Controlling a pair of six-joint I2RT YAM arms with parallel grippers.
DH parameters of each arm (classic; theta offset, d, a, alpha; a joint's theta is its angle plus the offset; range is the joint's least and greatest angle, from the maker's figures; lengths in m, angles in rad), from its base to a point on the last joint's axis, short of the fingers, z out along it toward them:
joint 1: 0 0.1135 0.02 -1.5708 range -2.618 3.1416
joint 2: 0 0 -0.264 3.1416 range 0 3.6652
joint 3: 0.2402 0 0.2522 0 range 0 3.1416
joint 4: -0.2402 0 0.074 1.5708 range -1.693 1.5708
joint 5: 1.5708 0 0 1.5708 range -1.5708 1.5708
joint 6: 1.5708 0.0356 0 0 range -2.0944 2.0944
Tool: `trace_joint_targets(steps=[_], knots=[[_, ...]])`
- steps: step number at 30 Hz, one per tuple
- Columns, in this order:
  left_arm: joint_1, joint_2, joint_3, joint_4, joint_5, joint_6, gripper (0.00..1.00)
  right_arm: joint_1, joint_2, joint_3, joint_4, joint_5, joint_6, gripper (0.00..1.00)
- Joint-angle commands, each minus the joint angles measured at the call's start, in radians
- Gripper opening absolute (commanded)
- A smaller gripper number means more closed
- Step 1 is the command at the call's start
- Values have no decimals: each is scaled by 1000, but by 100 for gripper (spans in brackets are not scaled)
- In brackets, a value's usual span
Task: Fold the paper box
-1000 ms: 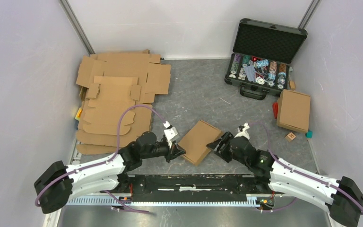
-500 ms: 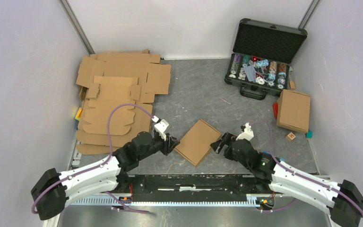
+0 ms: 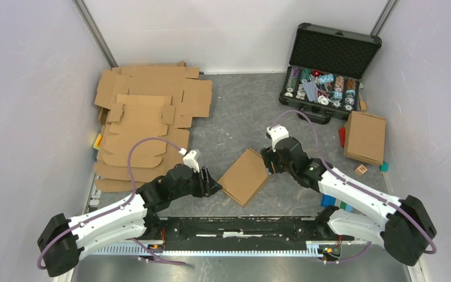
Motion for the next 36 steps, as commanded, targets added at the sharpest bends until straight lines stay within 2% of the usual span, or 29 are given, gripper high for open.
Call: trace_joint_targets(steps=[1, 3, 8, 15, 20, 25, 27, 31, 33, 36], knots=[[-17, 0, -24, 18, 65, -197, 56, -62, 62, 3, 61, -157, -189, 71], [-29, 15, -40, 63, 63, -230, 56, -93, 68, -21, 109, -205, -188, 66], [-59, 79, -74, 176, 50, -290, 63, -158, 89, -71, 212, -364, -139, 65], [-71, 221, -93, 332, 57, -324, 68, -205, 115, -194, 383, -500, 5, 76], [-72, 263, -103, 389, 39, -337, 71, -205, 99, -294, 491, -634, 79, 68], [-46, 265, -114, 411, 51, -329, 74, -203, -20, -382, 533, -749, 125, 65], [-19, 262, -120, 407, 66, -321, 71, -203, -69, -399, 512, -796, 118, 64], [23, 261, -122, 376, 101, -303, 67, -203, -173, -369, 380, -742, 64, 63], [35, 255, -116, 360, 102, -293, 61, -203, -202, -355, 348, -721, 56, 59], [39, 259, -74, 274, 75, -249, 57, -202, -216, -345, 348, -784, 68, 52]])
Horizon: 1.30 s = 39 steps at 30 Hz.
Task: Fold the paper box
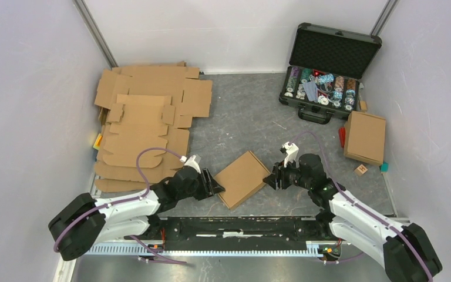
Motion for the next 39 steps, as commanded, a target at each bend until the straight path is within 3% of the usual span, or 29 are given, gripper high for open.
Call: trace_joint_targets(steps=[1, 5, 8, 11, 17, 21, 24, 28, 39], knots=[[10, -1, 61, -49, -11, 63, 54, 15, -26, 43, -8, -156, 15, 50], [40, 25, 61, -7, 21, 66, 36, 16, -74, 36, -25, -170, 15, 47], [69, 43, 35, 61, 65, 60, 19, 16, -109, 41, -65, -122, -3, 61], [81, 58, 25, 74, 91, 73, 11, 16, -121, 32, -82, -75, -18, 71], [92, 57, 6, 48, 105, 104, 5, 16, -126, 63, -118, 104, -33, 91], [100, 64, 1, 17, 109, 134, 2, 16, -108, 103, -124, 208, -32, 98], [105, 70, -12, 12, 113, 146, 2, 14, -56, 121, -123, 244, -5, 98], [112, 74, -22, 11, 117, 158, 2, 14, -3, 127, -149, 222, 70, 98], [168, 84, -80, 73, 172, 154, 2, -30, -124, 29, -155, 29, 188, 98]])
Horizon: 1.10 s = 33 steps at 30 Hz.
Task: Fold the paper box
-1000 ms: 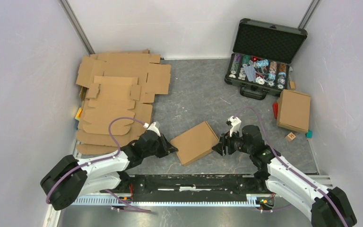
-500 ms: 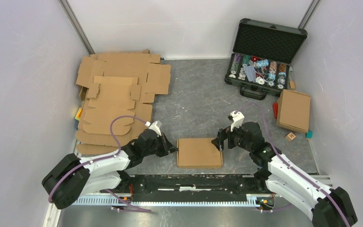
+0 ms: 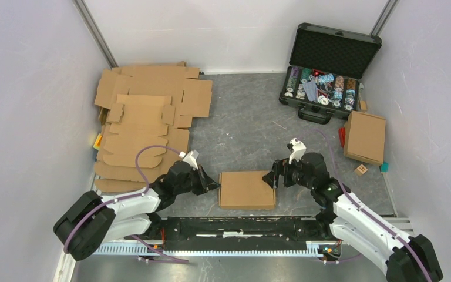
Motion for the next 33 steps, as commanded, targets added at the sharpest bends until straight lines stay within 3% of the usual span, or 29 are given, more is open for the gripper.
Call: trace_joint_targets(steps=[1, 6, 13, 20, 25, 26, 29, 33], knots=[[14, 18, -42, -93, 6, 58, 2, -23, -56, -52, 32, -115, 103, 98], [19, 17, -41, -101, 9, 67, 2, -37, -70, -87, 38, -176, 149, 98], [22, 5, -48, -103, 17, 67, 2, -38, -103, -121, -5, -215, 212, 86], [22, 1, -45, -100, 24, 67, 2, -38, -142, -160, 44, -245, 369, 61], [22, 1, -33, -103, 36, 68, 3, -38, -159, -136, 15, -245, 379, 46], [22, -1, -27, -103, 41, 67, 6, -38, -165, -119, -10, -227, 367, 42], [22, -18, -2, -100, 98, 66, 42, -39, -175, -61, -89, -127, 312, 29], [22, -82, 58, -156, 138, 80, 60, -40, -155, 32, -164, -3, 235, 20]])
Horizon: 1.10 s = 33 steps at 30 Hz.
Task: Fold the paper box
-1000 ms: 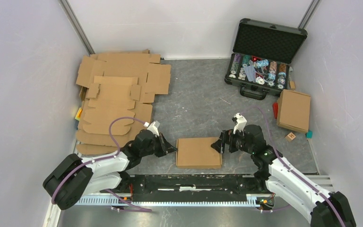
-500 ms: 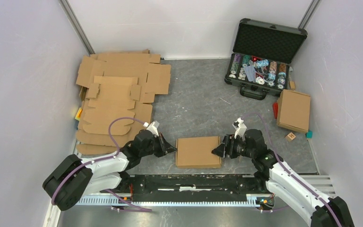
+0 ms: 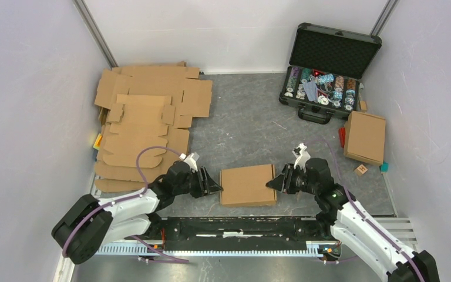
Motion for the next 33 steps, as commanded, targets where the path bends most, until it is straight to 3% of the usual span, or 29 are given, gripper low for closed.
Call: trace_joint_targets(steps=[1, 8, 15, 21, 27, 33], knots=[[-2, -84, 80, -130, 63, 67, 63, -1, 15, 140, -78, 195, -113, 19], [17, -150, 221, -283, 16, 188, 72, -12, 94, 342, -143, 384, -217, 17], [45, 24, 360, -265, 43, 296, 73, -72, 212, 619, -212, 636, -322, 15], [45, 180, 330, 36, 145, 218, 72, -223, 280, 747, -204, 710, -304, 13], [46, 237, 322, 103, 138, 277, 71, -511, 281, 676, -90, 624, -84, 11], [44, 202, 288, 140, 143, 274, 71, -775, 204, 402, 183, 525, 259, 7]])
